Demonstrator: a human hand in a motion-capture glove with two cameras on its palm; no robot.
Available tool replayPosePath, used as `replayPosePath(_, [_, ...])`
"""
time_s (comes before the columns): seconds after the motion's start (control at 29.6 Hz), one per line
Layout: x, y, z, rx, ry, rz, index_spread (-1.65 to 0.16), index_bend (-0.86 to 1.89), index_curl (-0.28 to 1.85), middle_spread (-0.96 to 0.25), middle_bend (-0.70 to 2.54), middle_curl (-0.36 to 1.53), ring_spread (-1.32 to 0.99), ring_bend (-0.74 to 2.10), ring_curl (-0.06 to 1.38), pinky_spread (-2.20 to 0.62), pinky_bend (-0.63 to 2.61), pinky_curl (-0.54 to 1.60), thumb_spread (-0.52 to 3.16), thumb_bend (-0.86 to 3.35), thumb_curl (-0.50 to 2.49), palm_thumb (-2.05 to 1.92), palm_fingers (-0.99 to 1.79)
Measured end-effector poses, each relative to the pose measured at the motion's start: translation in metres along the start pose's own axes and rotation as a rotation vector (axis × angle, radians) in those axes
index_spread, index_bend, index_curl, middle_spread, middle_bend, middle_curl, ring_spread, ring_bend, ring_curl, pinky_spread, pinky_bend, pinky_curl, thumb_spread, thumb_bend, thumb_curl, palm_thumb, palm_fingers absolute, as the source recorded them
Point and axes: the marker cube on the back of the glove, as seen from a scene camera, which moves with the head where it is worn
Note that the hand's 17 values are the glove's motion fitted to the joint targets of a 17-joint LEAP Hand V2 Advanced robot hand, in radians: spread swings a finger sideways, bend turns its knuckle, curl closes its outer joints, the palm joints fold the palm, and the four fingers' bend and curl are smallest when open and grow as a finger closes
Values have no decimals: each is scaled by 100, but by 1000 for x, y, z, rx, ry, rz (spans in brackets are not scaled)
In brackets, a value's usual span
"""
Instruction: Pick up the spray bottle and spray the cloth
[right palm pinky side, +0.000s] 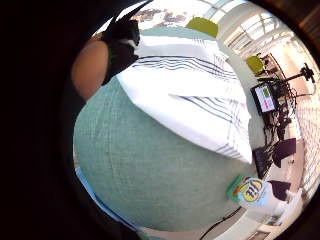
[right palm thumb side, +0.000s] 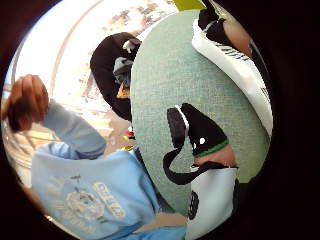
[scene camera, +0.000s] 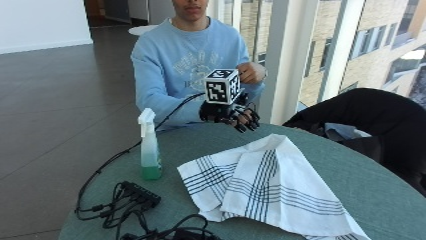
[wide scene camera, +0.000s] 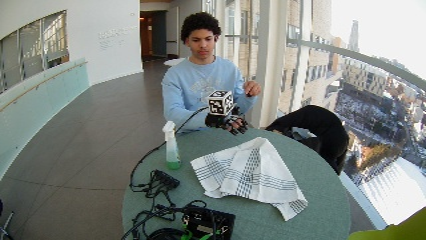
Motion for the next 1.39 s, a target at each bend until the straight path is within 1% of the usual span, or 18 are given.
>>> replayPosePath(0.03, [0,0,0,-2,1,1,-18,29,9,-4,30,9,0,28,7,10,31,6,41,31,9,47,70])
replayPosePath(0.2, [2,1,2,-19,10,5,-27,27,19,-6,30,16,-1,29,15,16,31,15,70,32,14,54,67])
replayPosePath(0.47, [10,2,0,-46,24,33,-33,23,26,-7,28,22,0,26,19,20,28,20,95,29,18,58,66])
replayPosePath(0.74, [11,4,0,-44,19,50,-35,20,30,-7,25,27,0,21,21,21,24,23,106,24,21,60,65])
replayPosePath(1.01, [18,17,0,-60,12,78,-36,18,32,-7,22,30,0,17,21,22,24,26,111,19,24,63,64])
replayPosePath(1.22, [20,44,-8,-52,-4,114,-37,19,34,-7,22,32,0,16,21,22,23,28,113,15,26,63,61])
replayPosePath(1.39, [16,84,-19,11,-32,146,-38,18,35,-7,20,33,0,17,21,23,22,29,114,12,27,64,60])
